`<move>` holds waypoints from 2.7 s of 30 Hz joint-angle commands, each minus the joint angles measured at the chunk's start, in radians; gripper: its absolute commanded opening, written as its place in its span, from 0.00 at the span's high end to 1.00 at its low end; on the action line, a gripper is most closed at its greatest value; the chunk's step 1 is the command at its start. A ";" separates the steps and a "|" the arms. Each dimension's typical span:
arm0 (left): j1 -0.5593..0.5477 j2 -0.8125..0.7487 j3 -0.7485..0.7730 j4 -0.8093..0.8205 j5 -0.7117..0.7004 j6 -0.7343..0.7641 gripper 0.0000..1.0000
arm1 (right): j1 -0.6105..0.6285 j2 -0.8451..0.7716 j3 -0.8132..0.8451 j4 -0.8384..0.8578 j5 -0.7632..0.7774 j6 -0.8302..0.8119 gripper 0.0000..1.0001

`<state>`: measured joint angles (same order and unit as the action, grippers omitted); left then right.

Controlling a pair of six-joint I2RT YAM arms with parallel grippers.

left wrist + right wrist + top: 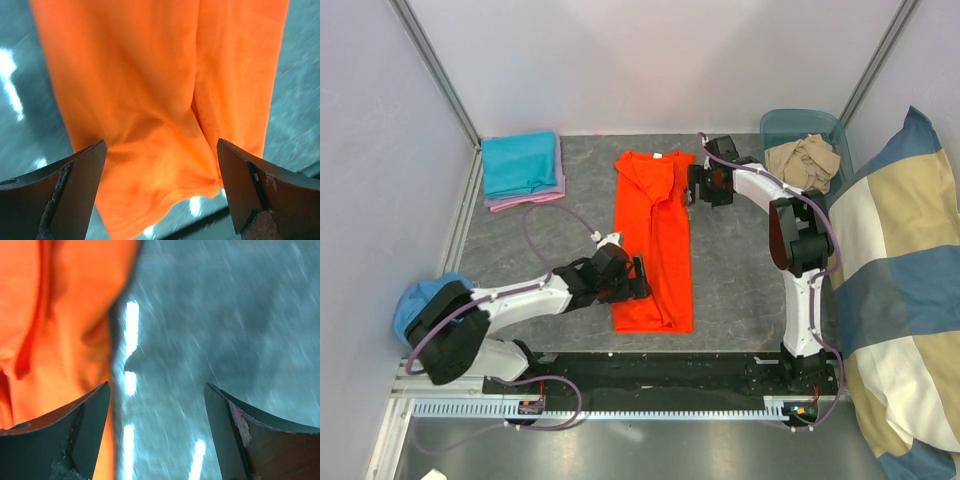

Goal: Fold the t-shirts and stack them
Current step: Rotate the tshirt 90 degrees, then grab the bottom of the folded rectangular tshirt with both arms

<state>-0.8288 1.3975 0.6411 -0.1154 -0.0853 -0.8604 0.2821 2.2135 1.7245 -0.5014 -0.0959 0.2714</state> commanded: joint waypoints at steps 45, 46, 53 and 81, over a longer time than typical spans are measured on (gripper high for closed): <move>0.402 -0.227 0.172 -0.141 -0.021 0.150 0.00 | -0.003 0.282 0.422 0.193 -0.324 0.041 0.23; 0.404 -0.227 0.169 -0.139 -0.019 0.149 0.00 | -0.003 0.287 0.431 0.196 -0.326 0.048 0.24; 0.404 -0.232 0.147 -0.142 -0.013 0.149 0.00 | -0.007 0.316 0.432 0.259 -0.340 0.081 0.27; 0.404 -0.221 0.094 -0.129 0.005 0.133 0.00 | -0.018 0.295 0.327 0.399 -0.372 0.152 1.00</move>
<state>-0.4313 1.1854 0.7372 -0.2806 -0.0834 -0.7139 0.2699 2.5229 2.0975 -0.1635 -0.4480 0.4225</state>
